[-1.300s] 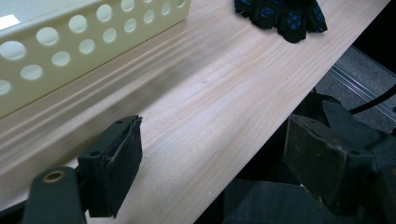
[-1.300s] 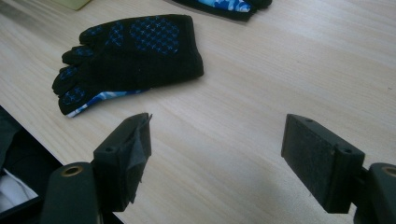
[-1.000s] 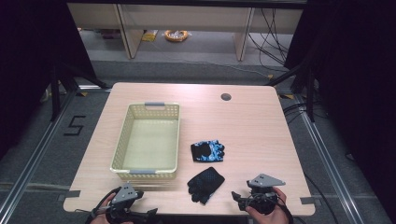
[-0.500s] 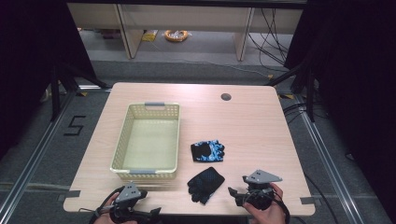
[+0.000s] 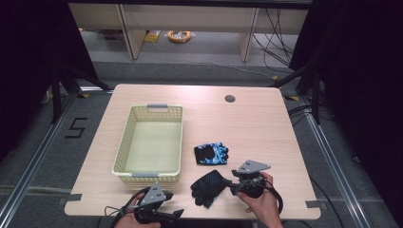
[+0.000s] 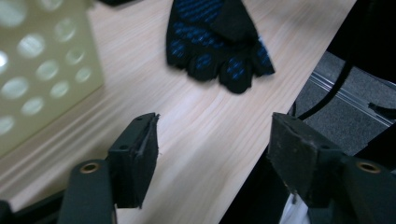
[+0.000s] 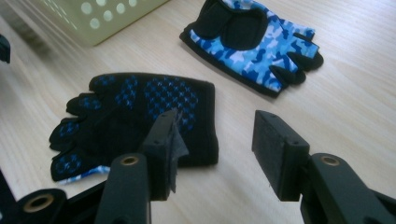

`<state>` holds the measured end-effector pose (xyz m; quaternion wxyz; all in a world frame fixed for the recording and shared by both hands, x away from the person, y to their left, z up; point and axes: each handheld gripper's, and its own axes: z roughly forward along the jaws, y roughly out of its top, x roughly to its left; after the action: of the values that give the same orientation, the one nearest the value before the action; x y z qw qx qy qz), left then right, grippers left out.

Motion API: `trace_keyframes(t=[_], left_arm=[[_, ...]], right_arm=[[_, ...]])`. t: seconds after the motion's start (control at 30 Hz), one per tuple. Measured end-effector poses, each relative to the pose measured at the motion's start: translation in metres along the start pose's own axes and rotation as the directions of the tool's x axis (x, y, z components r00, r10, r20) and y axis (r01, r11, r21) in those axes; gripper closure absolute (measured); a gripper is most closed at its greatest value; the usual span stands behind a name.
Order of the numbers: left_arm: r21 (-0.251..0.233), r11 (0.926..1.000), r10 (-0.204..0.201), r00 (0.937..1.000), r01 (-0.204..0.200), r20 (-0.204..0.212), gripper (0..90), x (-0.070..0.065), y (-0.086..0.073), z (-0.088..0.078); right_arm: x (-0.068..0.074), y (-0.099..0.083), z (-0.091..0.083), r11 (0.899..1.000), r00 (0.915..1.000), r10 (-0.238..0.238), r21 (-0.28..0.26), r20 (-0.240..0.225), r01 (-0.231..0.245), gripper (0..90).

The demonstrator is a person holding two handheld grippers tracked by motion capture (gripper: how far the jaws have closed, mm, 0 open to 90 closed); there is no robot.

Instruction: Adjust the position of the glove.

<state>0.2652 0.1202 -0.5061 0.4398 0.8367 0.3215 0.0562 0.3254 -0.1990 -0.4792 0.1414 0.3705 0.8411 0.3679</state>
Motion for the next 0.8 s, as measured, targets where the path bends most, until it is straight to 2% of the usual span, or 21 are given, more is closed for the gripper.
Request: trace_keyframes(t=[0.03, 0.1, 0.13, 0.17, 0.2, 0.23, 0.3, 0.4, 0.47, 0.5, 0.57, 0.6, 0.7, 0.73, 0.77, 0.8], left_arm=[[-0.016, 0.9999, 0.0, 1.0, 0.0, 0.0, 34.3, -0.002, 0.002, 0.003], [-0.001, 0.9994, 0.034, 0.9994, -0.034, 0.004, 35.1, -0.004, 0.006, 0.008], [0.013, 0.9992, 0.038, 0.9991, -0.038, 0.017, 36.1, -0.005, 0.008, 0.01], [0.012, 0.9995, 0.03, 0.9995, -0.031, 0.011, 37.1, -0.007, 0.009, 0.013], [0.026, 0.9985, 0.047, 0.9988, -0.047, 0.013, 37.6, -0.008, 0.01, 0.015], [0.041, 0.9977, 0.055, 0.9985, -0.055, 0.009, 38.1, -0.009, 0.012, 0.018], [0.027, 0.9982, 0.053, 0.9985, -0.053, 0.016, 39.7, -0.013, 0.016, 0.024], [0.036, 0.9961, 0.08, 0.9965, -0.081, 0.024, 42.9, -0.015, 0.021, 0.032], [0.047, 0.9959, 0.077, 0.9967, -0.078, 0.027, 44.8, -0.016, 0.022, 0.035], [0.048, 0.994, 0.097, 0.9949, -0.098, 0.03, 45.5, -0.018, 0.024, 0.041], [0.059, 0.993, 0.102, 0.9947, -0.103, 0.018, 46.1, -0.019, 0.025, 0.043], [0.07, 0.9891, 0.129, 0.9915, -0.129, 0.018, 46.9, -0.021, 0.027, 0.048], [0.057, 0.99, 0.127, 0.9913, -0.129, 0.032, 48.3, -0.026, 0.029, 0.054], [0.075, 0.9839, 0.16, 0.9866, -0.162, 0.033, 48.6, -0.026, 0.031, 0.055], [0.074, 0.9848, 0.156, 0.9876, -0.157, 0.018, 48.8, -0.027, 0.031, 0.057], [0.079, 0.9827, 0.166, 0.9859, -0.167, 0.017, 49.9, -0.026, 0.031, 0.058]], right_arm=[[0.0, 0.002, 0.003, 1.0, 1.0, -0.003, -0.007, -0.002, 0.003, 54.1], [-0.003, 0.006, 0.007, 1.0, 0.9999, -0.006, 0.013, -0.01, 0.006, 54.5], [-0.003, 0.007, 0.01, 1.0, 0.9999, -0.001, 0.003, -0.012, 0.001, 55.2], [-0.005, 0.009, 0.013, 1.0, 0.9999, -0.006, 0.01, -0.014, 0.006, 55.6], [-0.004, 0.011, 0.014, 1.0, 0.9995, 0.018, 0.025, -0.024, -0.017, 56.3], [-0.004, 0.012, 0.017, 0.999, 0.9995, 0.019, 0.028, -0.026, -0.018, 56.9], [-0.005, 0.015, 0.022, 0.999, 0.9997, 0.007, 0.042, -0.024, -0.006, 59.2], [-0.005, 0.017, 0.028, 0.999, 0.9996, 0.008, 0.05, -0.028, -0.007, 60.1], [-0.006, 0.018, 0.03, 0.999, 0.9996, 0.006, 0.054, -0.029, -0.004, 60.4], [-0.007, 0.02, 0.033, 0.998, 0.9993, 0.011, 0.063, -0.035, -0.008, 61.5], [-0.007, 0.02, 0.036, 0.999, 0.9993, 0.012, 0.049, -0.036, -0.01, 62.1], [-0.008, 0.02, 0.039, 0.998, 0.9989, 0.02, 0.057, -0.042, -0.017, 63.0], [-0.007, 0.022, 0.041, 0.998, 0.9986, 0.014, 0.068, -0.05, -0.011, 64.3], [-0.007, 0.023, 0.041, 0.997, 0.9979, 0.017, 0.08, -0.062, -0.012, 64.4], [-0.006, 0.023, 0.041, 0.995, 0.9978, 0.034, 0.093, -0.056, -0.029, 64.6], [-0.007, 0.023, 0.043, 0.995, 0.9978, 0.029, 0.094, -0.06, -0.023, 64.7]])
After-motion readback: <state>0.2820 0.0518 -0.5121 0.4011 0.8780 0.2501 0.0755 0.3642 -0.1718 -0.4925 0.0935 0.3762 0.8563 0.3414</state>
